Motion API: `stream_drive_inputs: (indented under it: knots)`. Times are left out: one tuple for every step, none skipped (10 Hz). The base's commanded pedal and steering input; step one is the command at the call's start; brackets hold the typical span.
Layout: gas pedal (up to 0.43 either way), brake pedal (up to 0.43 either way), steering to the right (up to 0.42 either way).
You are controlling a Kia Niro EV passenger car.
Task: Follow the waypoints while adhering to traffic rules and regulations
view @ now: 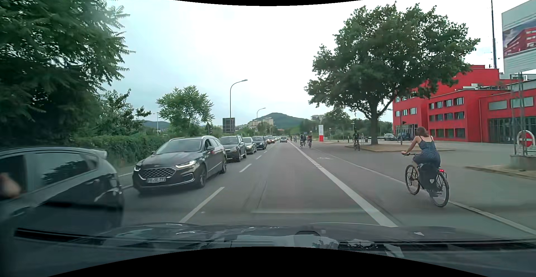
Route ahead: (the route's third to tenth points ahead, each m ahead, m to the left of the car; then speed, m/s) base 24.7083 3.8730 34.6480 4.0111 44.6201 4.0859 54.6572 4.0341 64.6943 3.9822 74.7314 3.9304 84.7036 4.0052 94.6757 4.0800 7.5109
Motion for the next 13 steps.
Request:
stream_drive_inputs:
  knots:
    - [0.138, 0.0, 0.0]
    - [0.13, 0.0, 0.0]
    - [0.13, 0.0, -0.001]
    - [0.13, 0.0, -0.004]
    - [0.157, 0.0, -0.006]
    - [0.197, 0.0, -0.006]
    - [0.197, 0.0, -0.007]
    - [0.197, 0.0, -0.008]
    - [0.209, 0.0, -0.008]
    - [0.209, 0.0, -0.008]
    - [0.197, 0.0, -0.008]
    - [0.197, 0.0, -0.008]
    - [0.197, 0.0, -0.008]
